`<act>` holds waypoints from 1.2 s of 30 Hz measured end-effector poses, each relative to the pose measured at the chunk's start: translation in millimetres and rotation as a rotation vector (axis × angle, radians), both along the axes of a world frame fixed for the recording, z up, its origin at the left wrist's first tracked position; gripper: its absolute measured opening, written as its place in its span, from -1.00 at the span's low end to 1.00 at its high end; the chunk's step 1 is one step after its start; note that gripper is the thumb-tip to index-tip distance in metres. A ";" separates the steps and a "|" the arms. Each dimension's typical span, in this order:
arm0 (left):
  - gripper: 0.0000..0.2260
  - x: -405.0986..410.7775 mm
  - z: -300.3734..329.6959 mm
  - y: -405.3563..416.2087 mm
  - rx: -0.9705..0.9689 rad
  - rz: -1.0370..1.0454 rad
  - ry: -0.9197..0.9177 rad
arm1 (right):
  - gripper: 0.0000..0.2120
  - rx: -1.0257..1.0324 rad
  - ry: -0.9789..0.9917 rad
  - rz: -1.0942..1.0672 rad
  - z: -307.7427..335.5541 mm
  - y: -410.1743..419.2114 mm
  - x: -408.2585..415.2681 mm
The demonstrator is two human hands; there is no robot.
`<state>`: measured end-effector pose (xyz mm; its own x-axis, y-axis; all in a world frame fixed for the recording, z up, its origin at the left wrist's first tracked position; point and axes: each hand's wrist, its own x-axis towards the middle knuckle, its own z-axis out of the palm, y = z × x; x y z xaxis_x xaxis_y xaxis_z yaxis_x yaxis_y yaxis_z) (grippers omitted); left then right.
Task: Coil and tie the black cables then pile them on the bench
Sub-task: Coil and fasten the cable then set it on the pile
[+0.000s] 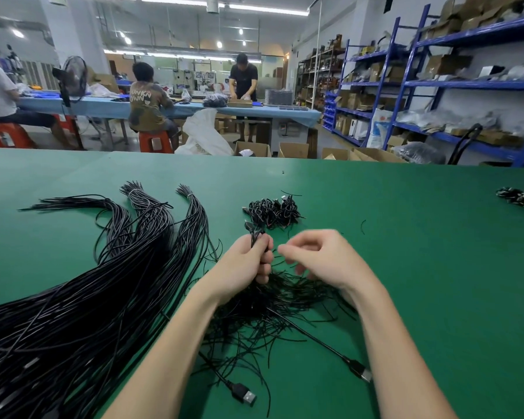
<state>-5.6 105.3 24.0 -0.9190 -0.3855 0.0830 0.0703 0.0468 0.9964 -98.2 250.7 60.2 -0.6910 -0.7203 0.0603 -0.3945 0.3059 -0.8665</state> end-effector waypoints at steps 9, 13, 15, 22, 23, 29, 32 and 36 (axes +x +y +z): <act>-0.69 1.3 4.7 16.7 -0.654 -0.125 -0.150 | -0.72 -0.152 -0.041 -0.032 -6.4 -12.3 1.1; -0.85 -1.6 4.4 16.6 -0.665 -0.038 -0.147 | -0.78 -0.309 -0.251 -0.007 -10.9 -9.7 0.1; -0.90 -2.7 3.5 17.5 -0.572 -0.055 -0.147 | -0.77 -0.417 -0.280 -0.007 -11.6 -10.8 0.8; -0.66 1.0 8.2 15.0 -0.326 -0.138 -0.152 | -0.79 -0.462 -0.466 0.067 -9.6 -6.4 -4.9; -0.63 2.0 9.2 13.9 -0.353 -0.143 -0.162 | -0.84 -0.461 -0.435 0.075 -9.5 -5.5 -4.8; -0.83 4.0 9.3 13.8 -0.423 -0.147 -0.213 | -0.83 -0.409 -0.232 0.093 -9.2 -6.8 -2.3; -0.84 3.0 7.5 14.5 -0.401 -0.166 -0.207 | -0.82 -0.399 -0.213 0.129 -10.1 -9.6 -1.1; -0.75 -0.6 6.0 15.7 -0.217 -0.154 -0.163 | -0.84 -0.398 -0.201 0.098 -12.6 -11.4 -1.5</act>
<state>-6.2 121.0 30.0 -0.9731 -0.2305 -0.0054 -0.0673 0.2614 0.9629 -99.7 239.3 47.6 -0.6468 -0.7309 0.2177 -0.2172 -0.0972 -0.9713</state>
